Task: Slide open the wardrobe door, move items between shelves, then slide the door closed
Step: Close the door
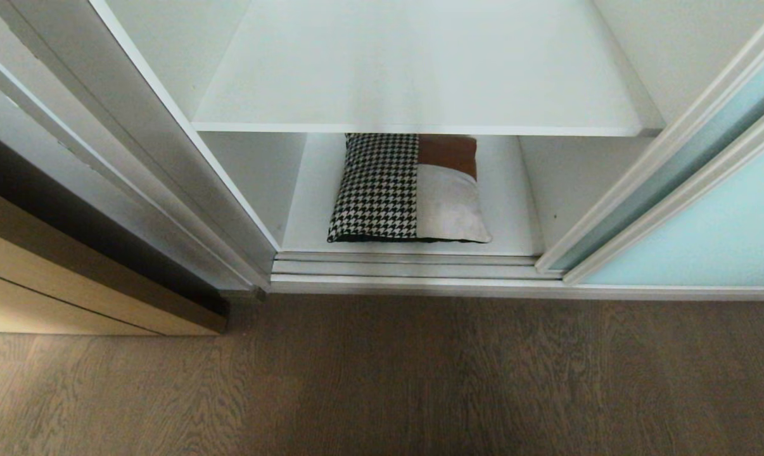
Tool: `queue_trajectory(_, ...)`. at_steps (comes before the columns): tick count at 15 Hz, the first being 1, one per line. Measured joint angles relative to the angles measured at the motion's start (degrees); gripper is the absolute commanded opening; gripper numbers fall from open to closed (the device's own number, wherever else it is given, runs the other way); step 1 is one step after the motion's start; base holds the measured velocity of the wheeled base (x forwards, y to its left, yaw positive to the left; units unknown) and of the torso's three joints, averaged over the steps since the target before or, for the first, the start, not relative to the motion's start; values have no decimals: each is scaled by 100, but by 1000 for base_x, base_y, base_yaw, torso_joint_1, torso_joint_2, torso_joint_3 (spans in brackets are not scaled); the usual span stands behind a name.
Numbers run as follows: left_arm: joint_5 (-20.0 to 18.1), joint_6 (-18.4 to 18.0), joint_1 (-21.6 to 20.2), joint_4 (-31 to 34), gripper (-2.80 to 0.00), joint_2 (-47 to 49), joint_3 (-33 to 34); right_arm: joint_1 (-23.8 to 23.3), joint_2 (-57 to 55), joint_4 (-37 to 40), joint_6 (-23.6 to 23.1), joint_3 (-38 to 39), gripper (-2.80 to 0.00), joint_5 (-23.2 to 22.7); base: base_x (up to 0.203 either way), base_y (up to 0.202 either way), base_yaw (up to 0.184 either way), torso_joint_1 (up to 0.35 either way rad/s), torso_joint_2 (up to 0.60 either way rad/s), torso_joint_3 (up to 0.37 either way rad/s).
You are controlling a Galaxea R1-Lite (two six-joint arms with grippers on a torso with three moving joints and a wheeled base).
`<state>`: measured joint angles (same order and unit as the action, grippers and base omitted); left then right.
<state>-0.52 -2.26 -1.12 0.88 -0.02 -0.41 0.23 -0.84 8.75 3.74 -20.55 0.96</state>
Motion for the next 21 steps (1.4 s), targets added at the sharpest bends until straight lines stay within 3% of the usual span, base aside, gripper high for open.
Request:
queue_trajectory(4,-2,-4,0,-2,-280,2,0,33,-951,1232,31,-2415,-280,217,0,0,0,0,0,0)
queue_trajectory(7,0,-2,0,0,-280,2,0,112,-2222,1594,40,-4032,-280,821,0,0,0,0,0,0)
queue_trajectory(13,1,-2,0,0,-280,2,-2,429,-4274,2291,95,-6472,-280,1917,0,0,0,0,0,0)
queue_trajectory(16,-1,-2,0,-2,-280,2,-2,226,-4821,2754,103,-7129,-280,1781,0,0,0,0,0,0)
queue_trajectory(21,1,0,0,0,-280,2,0,-874,-5494,3128,295,-7769,-280,1001,0,0,0,0,0,0)
